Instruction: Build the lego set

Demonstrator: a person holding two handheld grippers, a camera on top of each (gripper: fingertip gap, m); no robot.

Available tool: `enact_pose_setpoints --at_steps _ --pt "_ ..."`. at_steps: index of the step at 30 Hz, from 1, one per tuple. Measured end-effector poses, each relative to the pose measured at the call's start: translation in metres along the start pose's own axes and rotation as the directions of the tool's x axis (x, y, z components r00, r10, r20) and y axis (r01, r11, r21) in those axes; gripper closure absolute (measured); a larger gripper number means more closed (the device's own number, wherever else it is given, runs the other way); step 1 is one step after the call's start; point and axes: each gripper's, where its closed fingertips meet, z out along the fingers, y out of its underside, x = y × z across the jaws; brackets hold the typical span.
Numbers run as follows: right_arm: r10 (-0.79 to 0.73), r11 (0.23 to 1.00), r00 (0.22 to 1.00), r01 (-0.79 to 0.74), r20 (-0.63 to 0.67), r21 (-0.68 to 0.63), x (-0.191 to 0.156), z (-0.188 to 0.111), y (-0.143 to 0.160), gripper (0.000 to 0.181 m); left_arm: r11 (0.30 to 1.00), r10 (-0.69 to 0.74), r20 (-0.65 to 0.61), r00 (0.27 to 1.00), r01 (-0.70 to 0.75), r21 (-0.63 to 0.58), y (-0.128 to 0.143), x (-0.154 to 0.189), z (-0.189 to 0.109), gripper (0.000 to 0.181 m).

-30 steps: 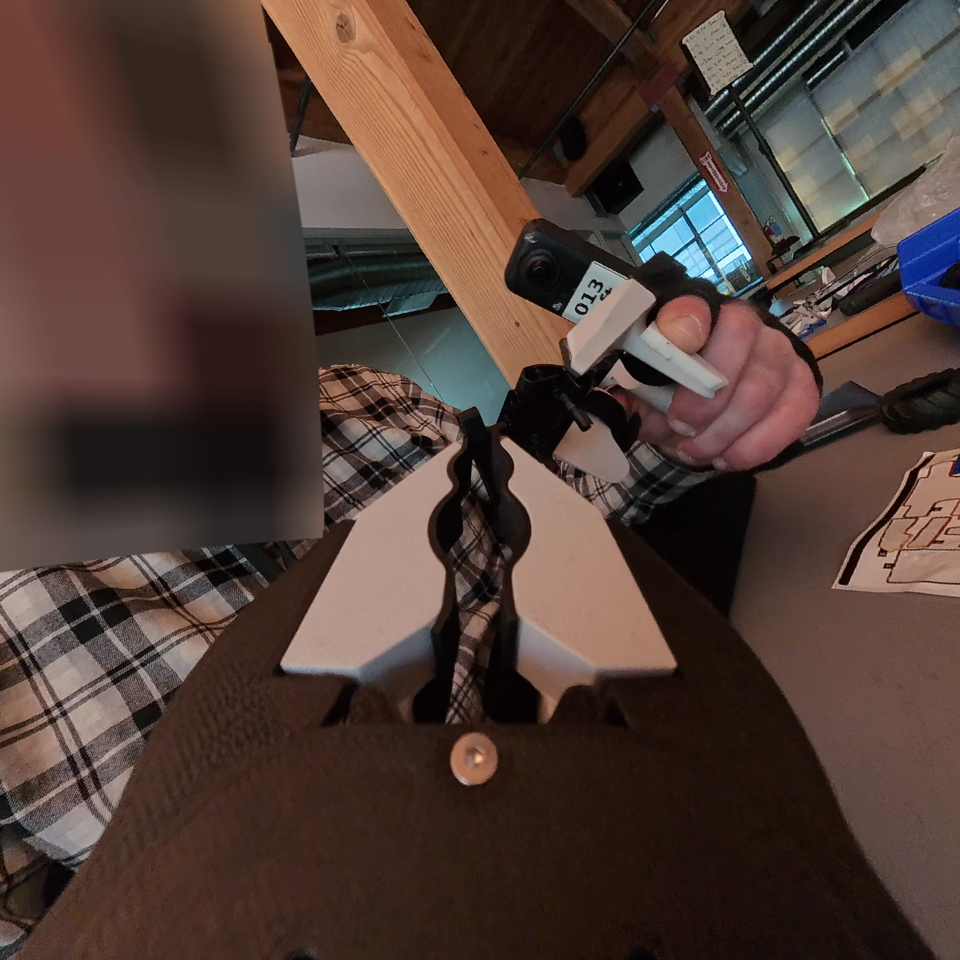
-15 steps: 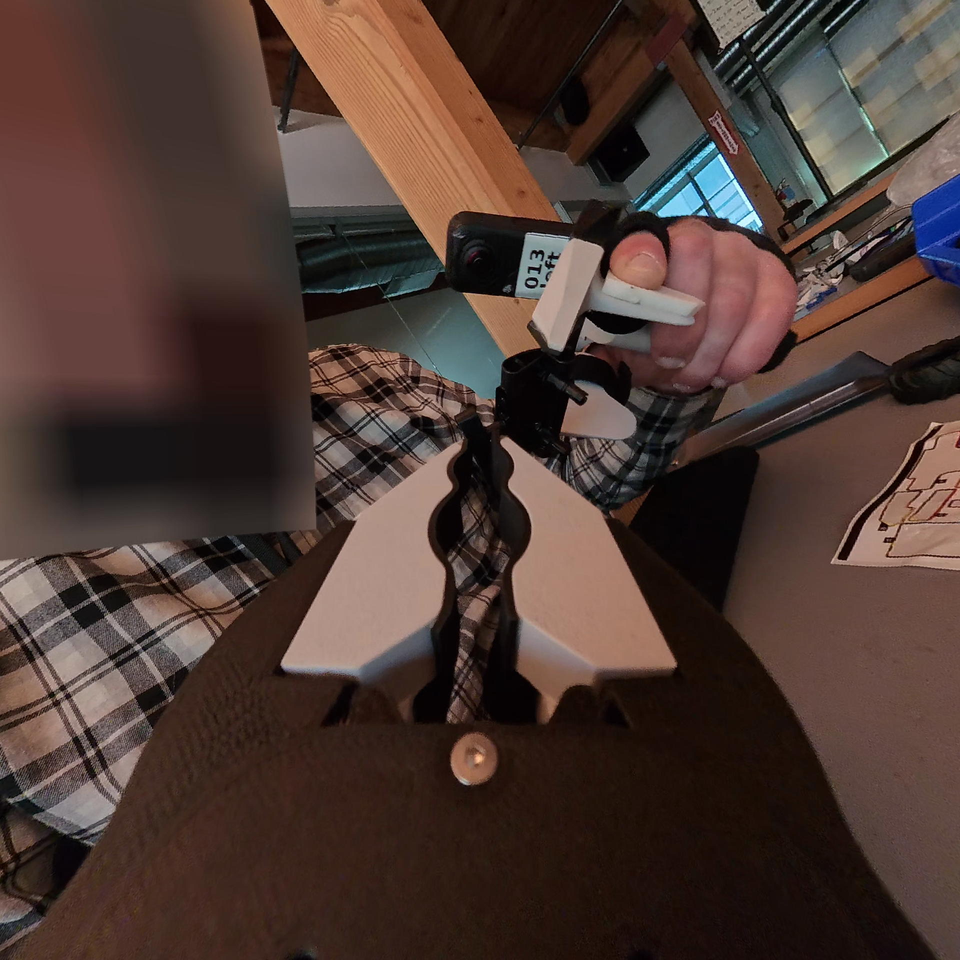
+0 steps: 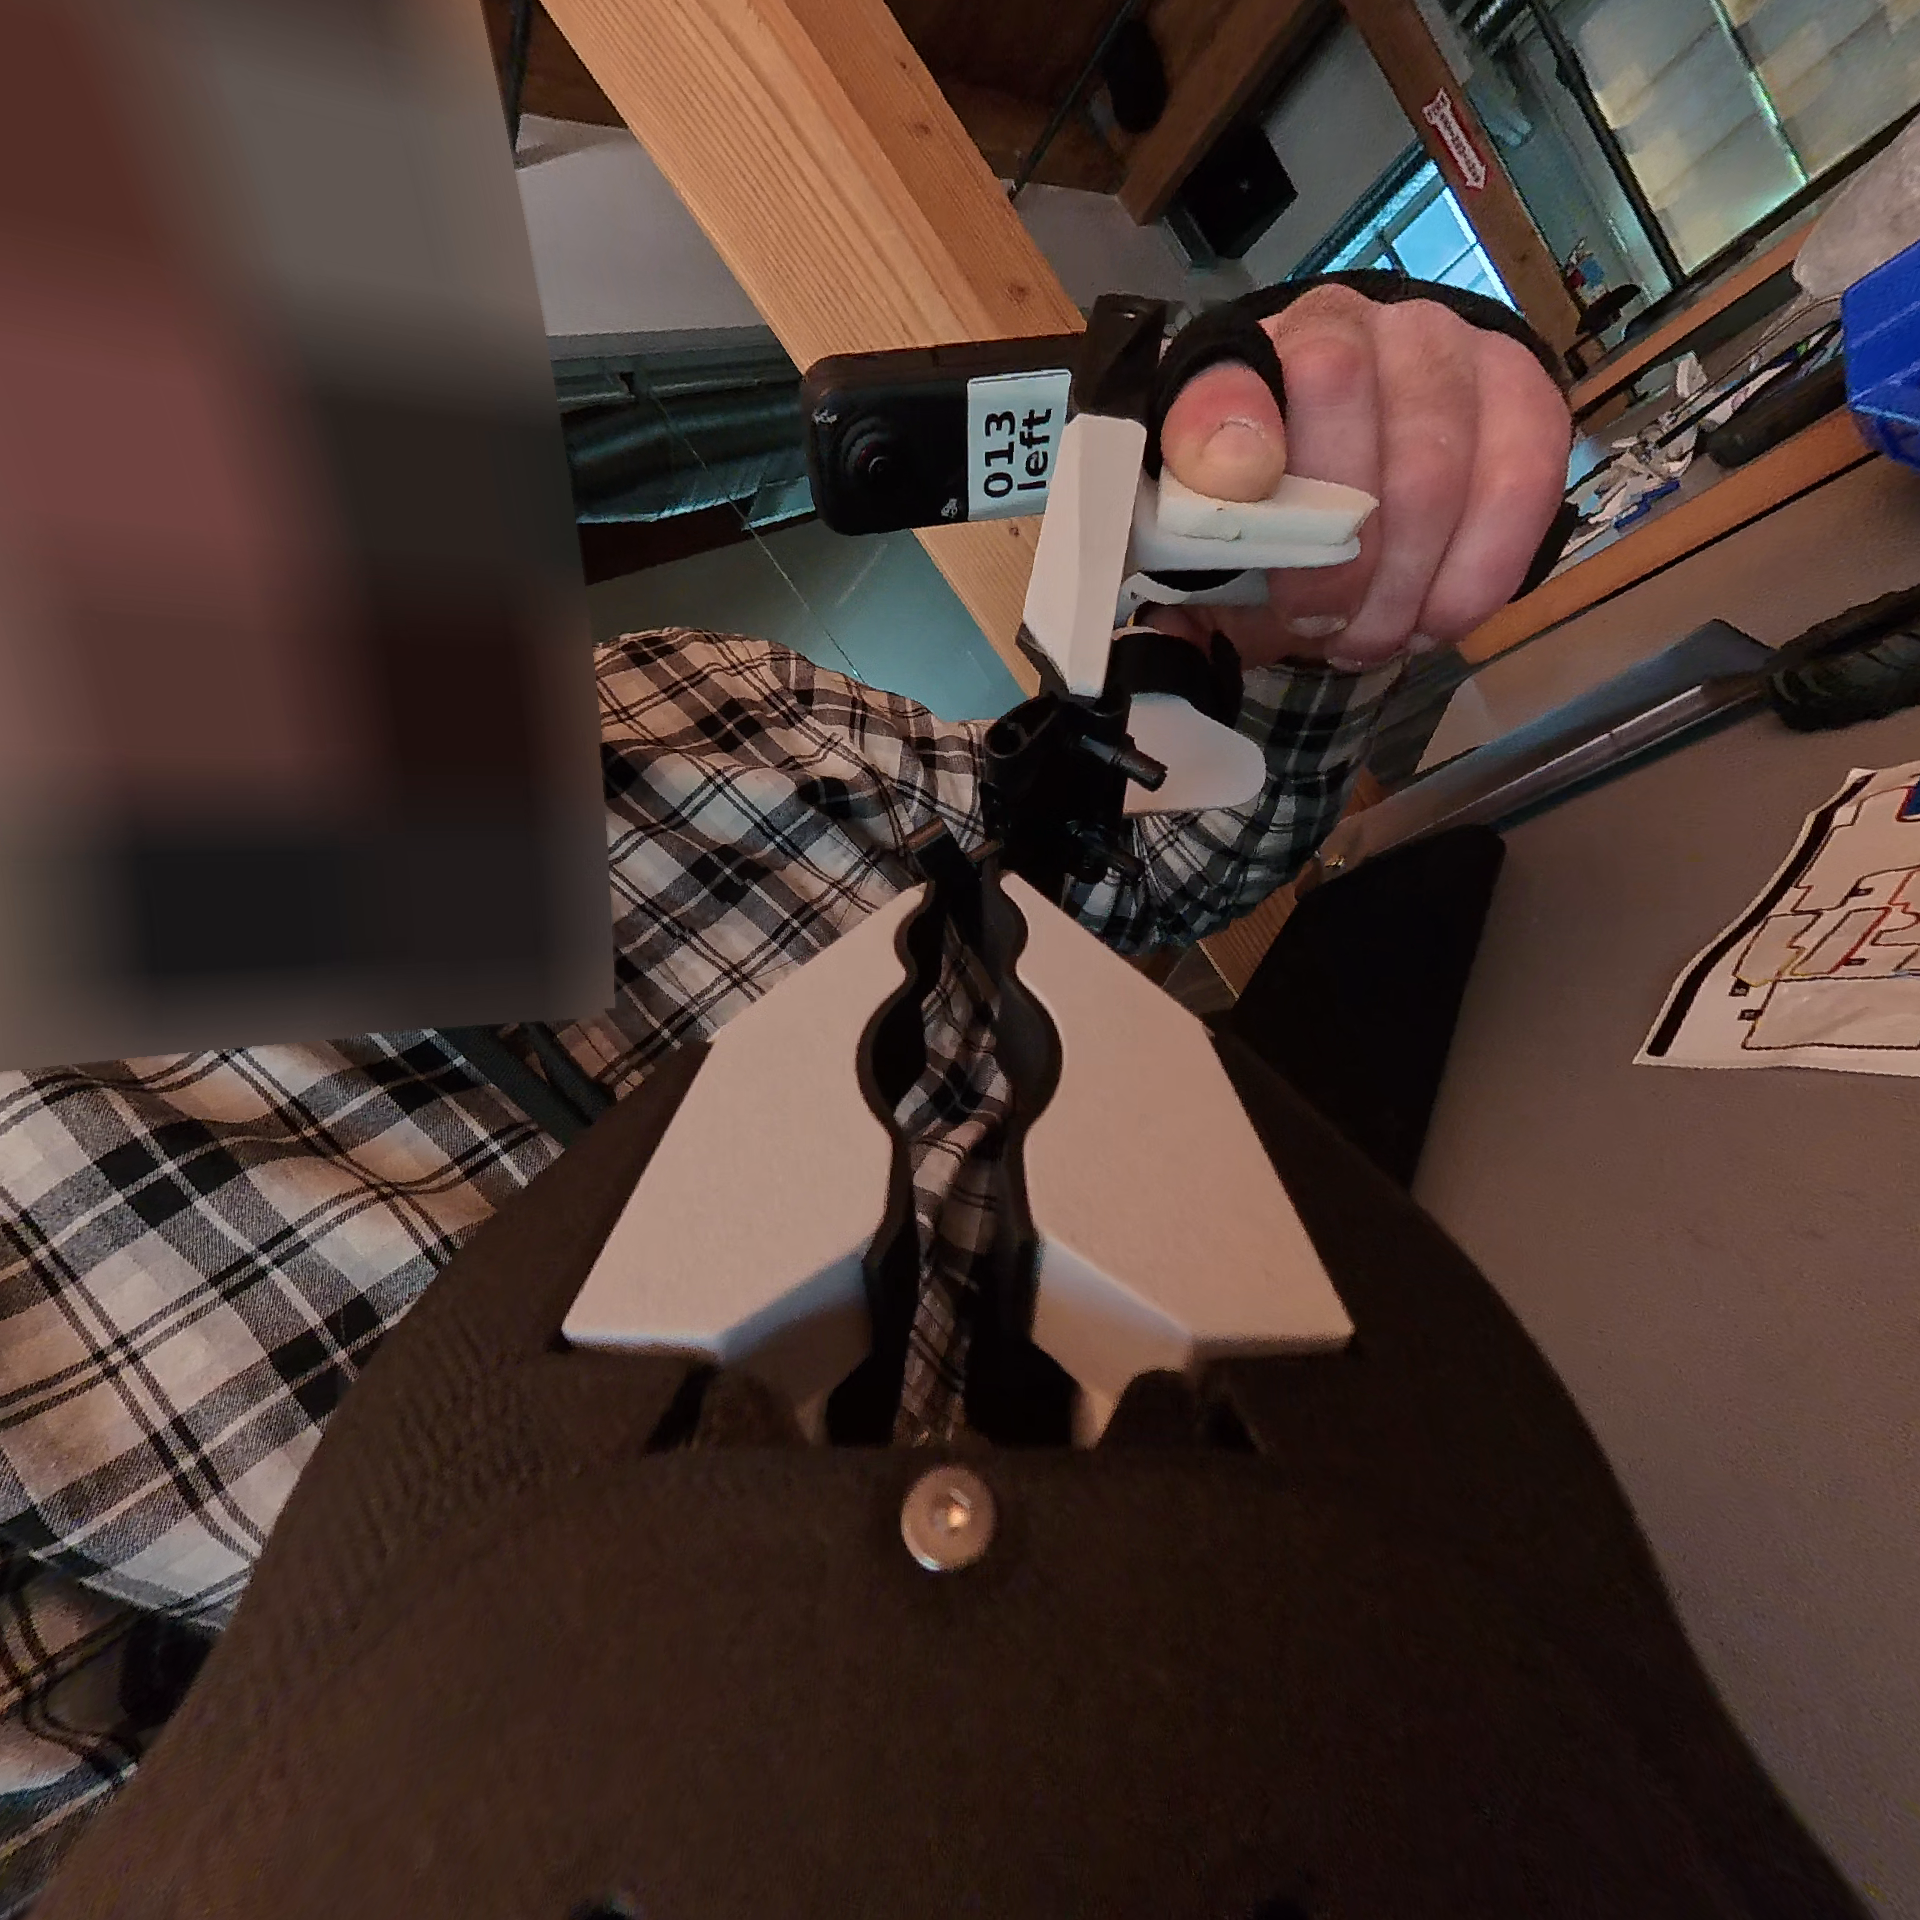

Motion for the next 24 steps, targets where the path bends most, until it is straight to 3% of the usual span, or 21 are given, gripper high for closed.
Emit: enact_pose_setpoints --at_steps 24 --pt "-0.074 0.994 0.984 0.086 -0.162 0.073 0.018 -0.015 -0.013 0.177 0.982 -0.183 0.111 0.977 0.177 0.059 0.024 -0.016 0.008 0.123"
